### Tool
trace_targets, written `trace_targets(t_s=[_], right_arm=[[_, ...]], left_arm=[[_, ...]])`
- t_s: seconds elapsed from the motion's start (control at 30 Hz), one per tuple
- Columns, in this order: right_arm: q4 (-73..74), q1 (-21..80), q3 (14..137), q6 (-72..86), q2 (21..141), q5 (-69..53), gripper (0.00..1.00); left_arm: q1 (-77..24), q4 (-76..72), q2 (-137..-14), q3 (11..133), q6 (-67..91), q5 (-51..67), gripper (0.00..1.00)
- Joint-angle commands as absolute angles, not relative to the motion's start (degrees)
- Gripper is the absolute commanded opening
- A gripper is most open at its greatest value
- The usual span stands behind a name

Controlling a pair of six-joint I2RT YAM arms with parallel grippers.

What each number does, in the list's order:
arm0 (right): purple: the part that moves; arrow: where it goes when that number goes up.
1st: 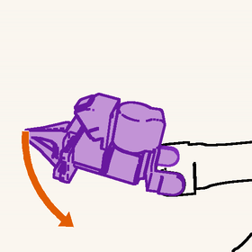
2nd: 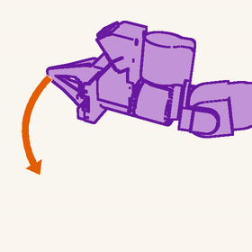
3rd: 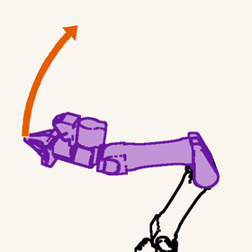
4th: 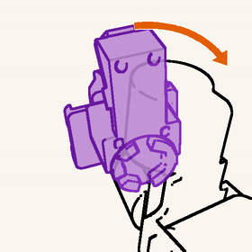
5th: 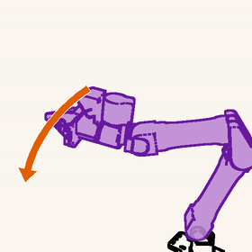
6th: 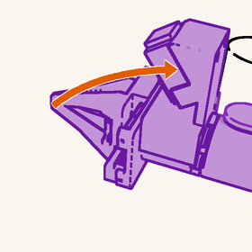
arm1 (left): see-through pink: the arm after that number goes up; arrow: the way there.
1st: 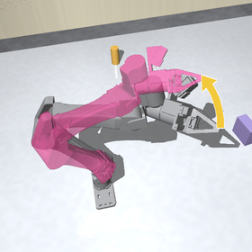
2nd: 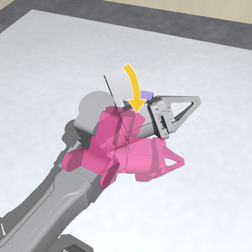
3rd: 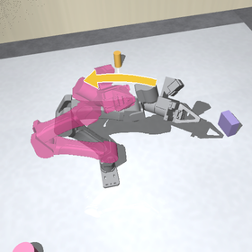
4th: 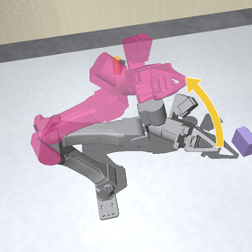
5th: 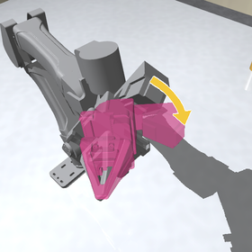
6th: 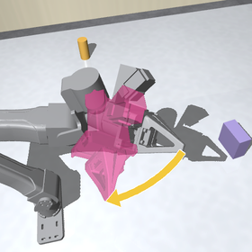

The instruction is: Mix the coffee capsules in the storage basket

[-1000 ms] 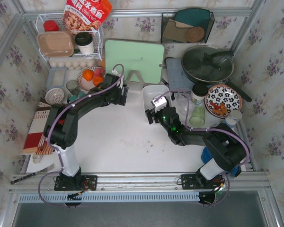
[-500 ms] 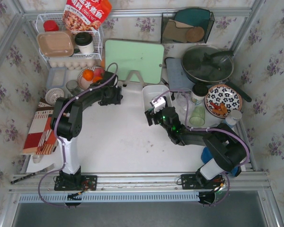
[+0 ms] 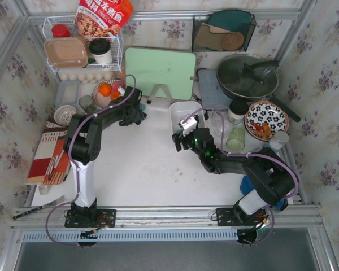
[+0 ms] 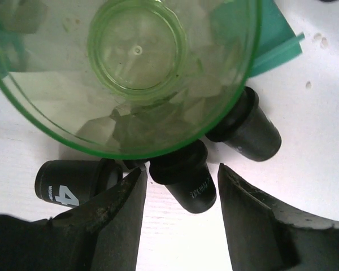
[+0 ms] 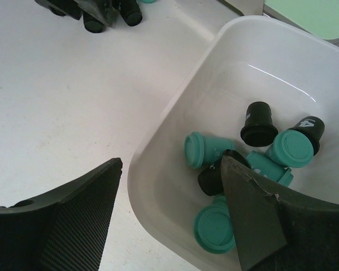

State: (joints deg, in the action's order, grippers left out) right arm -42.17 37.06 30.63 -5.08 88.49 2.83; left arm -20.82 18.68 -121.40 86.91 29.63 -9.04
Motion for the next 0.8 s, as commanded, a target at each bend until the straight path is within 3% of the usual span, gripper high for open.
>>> trace_targets(t_s=[0.0,0.13,0.47,0.67,0.77], right_arm=[[-44.22,37.09,30.73,-5.44,88.32,1.69,0.78],[-44.21,37.09,30.68,-5.45,88.20,1.16,0.77],[-43.91,37.08,30.67,-5.41,87.65,0.45,0.77],[-45.34,37.10,29.64,-5.89,85.75,-3.15,0.79],[-51.34,37.09,26.58,-8.69,84.53,-10.61,0.83]], left_arm=[[-20.86,18.65,-122.41,88.29,35.60,-13.78,0.54],[-20.99,21.45,-124.11,90.51,36.89,-14.51,0.43],[-22.51,17.73,-119.32,83.67,34.03,-11.27,0.32],[-24.33,6.79,-107.38,72.47,28.26,0.49,0.33],[-24.33,1.87,-103.42,69.21,23.36,14.56,0.34]])
